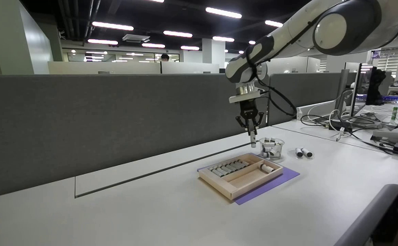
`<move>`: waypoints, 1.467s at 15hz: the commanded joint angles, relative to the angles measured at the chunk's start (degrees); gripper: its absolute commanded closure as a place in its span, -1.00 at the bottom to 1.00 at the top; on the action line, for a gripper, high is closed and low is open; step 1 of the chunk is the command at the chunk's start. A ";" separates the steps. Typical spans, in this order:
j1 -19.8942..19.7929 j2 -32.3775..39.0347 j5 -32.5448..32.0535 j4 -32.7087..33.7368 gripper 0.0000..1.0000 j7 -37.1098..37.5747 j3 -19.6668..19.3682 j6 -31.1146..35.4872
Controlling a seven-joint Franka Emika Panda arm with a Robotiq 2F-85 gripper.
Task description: Remove the bottle from the bowl and put it on the table
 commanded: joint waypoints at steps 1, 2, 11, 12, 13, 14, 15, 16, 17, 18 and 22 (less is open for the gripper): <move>2.18 -1.13 -2.77 -3.45 0.89 -1.15 -0.90 2.35; 2.61 -1.41 -3.35 -4.30 0.89 -1.43 -0.79 2.64; 4.58 -1.83 -9.67 -8.87 0.89 -3.06 -2.53 4.42; 4.47 -1.47 -10.19 -8.70 0.89 -3.08 -2.72 3.66; 4.38 -1.25 -10.53 -8.66 0.89 -3.16 -2.84 2.97; 4.30 -0.89 -10.88 -8.44 0.89 -3.20 -2.97 2.06; 4.29 -0.67 -11.04 -8.40 0.89 -3.25 -3.09 1.38; 4.30 -0.40 -11.27 -8.36 0.89 -3.24 -3.15 0.73; 4.34 -0.30 -11.53 -8.45 0.89 -3.31 -3.18 0.29; 4.39 -0.19 -11.65 -8.52 0.08 -3.09 -3.24 -0.10; 4.09 -0.50 -11.23 -8.62 -0.38 -3.19 -3.17 -0.65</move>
